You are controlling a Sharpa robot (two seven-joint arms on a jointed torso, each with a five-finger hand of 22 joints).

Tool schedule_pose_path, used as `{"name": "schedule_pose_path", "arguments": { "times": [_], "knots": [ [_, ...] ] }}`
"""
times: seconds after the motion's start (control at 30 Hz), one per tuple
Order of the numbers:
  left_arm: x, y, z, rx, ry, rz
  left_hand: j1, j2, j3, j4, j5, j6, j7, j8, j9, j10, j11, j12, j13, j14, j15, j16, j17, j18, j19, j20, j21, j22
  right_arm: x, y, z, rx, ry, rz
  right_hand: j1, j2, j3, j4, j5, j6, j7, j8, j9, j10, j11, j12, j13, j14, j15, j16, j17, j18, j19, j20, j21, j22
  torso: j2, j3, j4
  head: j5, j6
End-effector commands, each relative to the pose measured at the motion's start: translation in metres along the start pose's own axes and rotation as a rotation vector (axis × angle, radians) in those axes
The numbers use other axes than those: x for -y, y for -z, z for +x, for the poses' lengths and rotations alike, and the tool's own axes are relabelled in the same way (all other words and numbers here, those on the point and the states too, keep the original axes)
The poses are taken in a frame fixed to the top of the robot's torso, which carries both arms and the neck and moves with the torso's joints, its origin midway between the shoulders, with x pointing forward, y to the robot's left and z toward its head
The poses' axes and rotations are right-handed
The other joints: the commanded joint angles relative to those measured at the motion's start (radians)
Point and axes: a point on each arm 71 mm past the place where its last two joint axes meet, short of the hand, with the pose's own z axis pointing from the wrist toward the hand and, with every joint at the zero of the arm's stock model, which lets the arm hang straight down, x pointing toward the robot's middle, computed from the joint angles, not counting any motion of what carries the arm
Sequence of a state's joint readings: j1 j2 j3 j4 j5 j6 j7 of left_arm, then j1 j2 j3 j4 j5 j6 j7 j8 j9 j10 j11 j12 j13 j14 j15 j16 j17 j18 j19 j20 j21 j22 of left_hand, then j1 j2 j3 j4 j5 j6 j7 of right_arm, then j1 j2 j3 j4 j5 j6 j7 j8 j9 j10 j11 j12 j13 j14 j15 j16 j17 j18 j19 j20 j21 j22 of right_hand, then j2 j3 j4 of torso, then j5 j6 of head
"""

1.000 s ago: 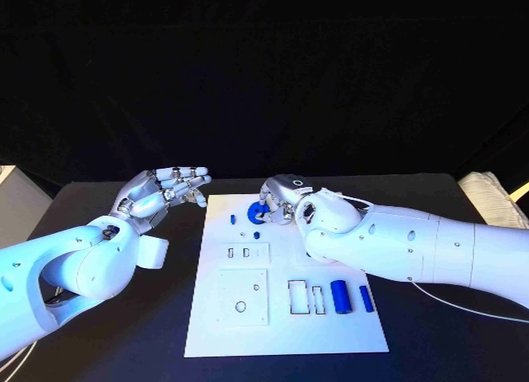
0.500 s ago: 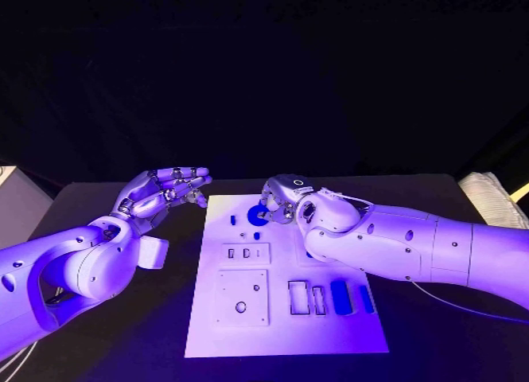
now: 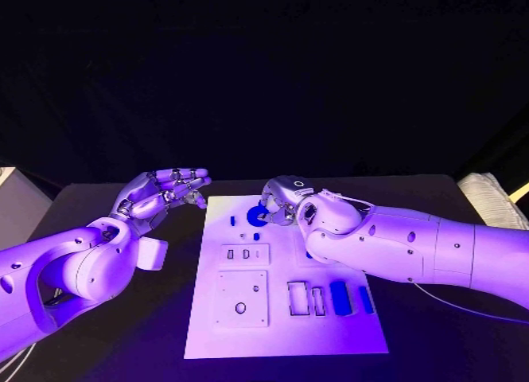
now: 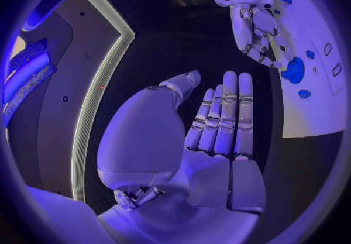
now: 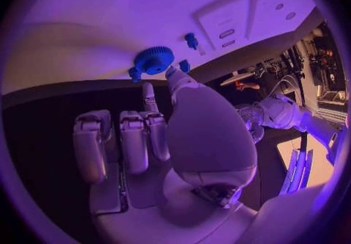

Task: Assemble the parts on the task board

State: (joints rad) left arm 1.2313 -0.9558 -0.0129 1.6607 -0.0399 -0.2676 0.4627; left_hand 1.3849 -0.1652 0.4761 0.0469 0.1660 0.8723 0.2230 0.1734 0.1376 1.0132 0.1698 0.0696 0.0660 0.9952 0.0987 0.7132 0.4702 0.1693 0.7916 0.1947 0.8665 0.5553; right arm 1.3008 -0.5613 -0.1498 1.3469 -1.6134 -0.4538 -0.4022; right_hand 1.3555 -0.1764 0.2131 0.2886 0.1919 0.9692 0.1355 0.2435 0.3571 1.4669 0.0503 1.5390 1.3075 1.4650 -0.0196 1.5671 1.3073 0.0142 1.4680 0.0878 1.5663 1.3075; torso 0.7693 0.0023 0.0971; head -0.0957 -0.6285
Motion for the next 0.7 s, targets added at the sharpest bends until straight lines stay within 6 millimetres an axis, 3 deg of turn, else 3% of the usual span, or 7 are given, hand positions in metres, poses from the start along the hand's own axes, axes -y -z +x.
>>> {"name": "schedule_pose_path", "arguments": {
  "times": [0.03, 0.27, 0.47, 0.7],
  "knots": [
    [0.001, -0.001, 0.002, -0.019, 0.005, 0.008, -0.007, 0.005, 0.004, 0.001, -0.005, 0.000, 0.010, -0.005, -0.001, -0.009, 0.001, -0.003, 0.000, -0.005, 0.000, 0.004, -0.001, 0.012, -0.007, 0.001, 0.008, 0.001, 0.009, 0.008, -0.008, 0.076, -0.063, -0.014, -0.005, -0.010, 0.008, -0.001, 0.002, -0.012, 0.001, -0.007, -0.003, 0.064, 0.006, -0.006, 0.218, 0.106, 0.004, 0.004, 0.263, -0.011, 0.097, 0.001, -0.004, 0.254, -0.002, 0.0008, -0.0008, -0.002, 0.000],
    [0.001, -0.001, -0.003, -0.009, -0.001, 0.009, -0.007, 0.005, 0.004, 0.001, -0.005, 0.000, 0.010, -0.005, -0.001, -0.009, 0.001, -0.003, 0.000, -0.006, 0.000, 0.004, -0.001, 0.012, -0.008, 0.002, 0.008, 0.002, 0.049, 0.030, -0.035, 0.097, -0.253, -0.048, 0.026, -0.020, 0.028, -0.017, 0.001, -0.058, 0.021, -0.036, -0.016, 0.019, 0.023, -0.047, 0.173, 0.102, 0.020, -0.001, 0.249, 0.003, 0.066, 0.015, -0.052, 0.208, -0.004, 0.0041, -0.0078, -0.001, 0.008],
    [0.001, -0.001, -0.005, -0.004, -0.003, 0.009, -0.007, 0.004, 0.004, 0.001, -0.005, 0.000, 0.010, -0.005, -0.001, -0.009, 0.001, -0.002, 0.000, -0.007, 0.000, 0.003, -0.002, 0.012, -0.008, 0.002, 0.008, 0.002, 0.090, 0.053, -0.052, 0.018, -0.339, -0.091, 0.080, -0.039, 0.047, -0.048, 0.000, -0.109, 0.040, -0.070, -0.030, -0.039, 0.040, -0.099, 0.119, 0.102, 0.035, -0.001, 0.250, 0.014, 0.042, 0.029, -0.090, 0.174, -0.008, 0.0114, -0.0211, -0.006, 0.011],
    [0.000, -0.001, -0.005, -0.009, -0.001, 0.008, -0.007, 0.004, 0.004, 0.001, -0.005, 0.000, 0.009, -0.005, -0.001, -0.009, 0.001, -0.002, 0.000, -0.008, 0.000, 0.003, -0.002, 0.012, -0.010, 0.002, 0.009, 0.002, 0.130, 0.071, -0.057, -0.036, -0.326, -0.067, 0.119, -0.053, 0.043, -0.067, 0.026, -0.127, 0.046, -0.089, -0.036, -0.057, 0.046, -0.116, 0.103, 0.105, 0.041, 0.003, 0.260, 0.015, 0.038, 0.036, -0.096, 0.170, -0.009, 0.0181, -0.0269, -0.013, 0.011]
  ]
}}
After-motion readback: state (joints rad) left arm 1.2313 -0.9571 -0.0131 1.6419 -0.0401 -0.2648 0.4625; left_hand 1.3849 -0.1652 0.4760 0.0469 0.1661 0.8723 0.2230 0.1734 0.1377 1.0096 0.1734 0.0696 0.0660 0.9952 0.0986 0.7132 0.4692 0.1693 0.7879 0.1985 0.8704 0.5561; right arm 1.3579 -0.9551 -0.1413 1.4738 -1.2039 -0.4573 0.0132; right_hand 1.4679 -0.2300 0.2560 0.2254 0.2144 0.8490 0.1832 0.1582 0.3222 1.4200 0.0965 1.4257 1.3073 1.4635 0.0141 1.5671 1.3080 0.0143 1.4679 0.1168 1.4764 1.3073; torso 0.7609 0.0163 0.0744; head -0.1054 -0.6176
